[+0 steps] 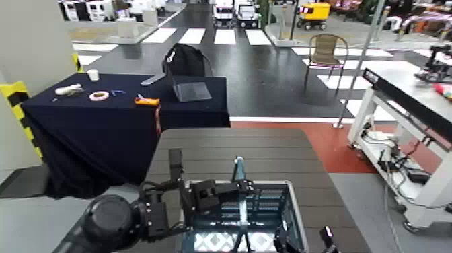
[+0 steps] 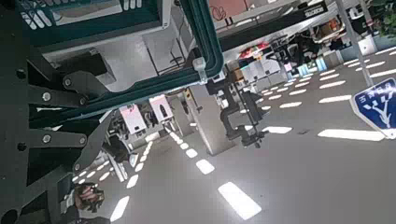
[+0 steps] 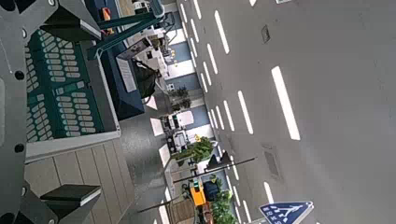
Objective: Place the crate on the table.
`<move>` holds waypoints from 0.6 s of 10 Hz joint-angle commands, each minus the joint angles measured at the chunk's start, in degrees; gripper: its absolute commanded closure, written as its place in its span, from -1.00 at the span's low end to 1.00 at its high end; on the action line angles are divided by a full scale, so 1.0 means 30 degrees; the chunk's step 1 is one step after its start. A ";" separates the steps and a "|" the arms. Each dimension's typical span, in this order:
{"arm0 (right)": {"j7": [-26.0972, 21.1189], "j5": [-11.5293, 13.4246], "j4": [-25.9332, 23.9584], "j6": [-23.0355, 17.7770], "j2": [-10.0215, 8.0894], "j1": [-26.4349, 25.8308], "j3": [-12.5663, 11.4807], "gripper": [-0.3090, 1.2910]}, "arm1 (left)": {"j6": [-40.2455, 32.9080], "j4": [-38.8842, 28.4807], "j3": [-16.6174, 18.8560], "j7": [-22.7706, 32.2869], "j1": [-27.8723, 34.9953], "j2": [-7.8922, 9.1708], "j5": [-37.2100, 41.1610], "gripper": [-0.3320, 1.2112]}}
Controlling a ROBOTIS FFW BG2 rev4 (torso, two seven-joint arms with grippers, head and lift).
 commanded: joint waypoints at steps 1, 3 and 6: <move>-0.0026 -0.0026 0.0003 -0.0043 0.0000 -0.0025 0.0013 -0.44 | -0.1387 0.2393 -0.1198 -0.0698 -0.1976 -0.0497 -0.0499 0.98; 0.0004 -0.0055 0.0033 -0.0073 0.0000 -0.0025 0.0043 -0.44 | -0.2149 0.3975 -0.1754 -0.0962 -0.3265 -0.0878 -0.0967 0.98; -0.0026 -0.0084 0.0091 -0.0131 -0.0029 -0.0084 0.0130 -0.44 | -0.3292 0.6582 -0.2633 -0.1225 -0.4700 -0.1434 -0.1084 0.97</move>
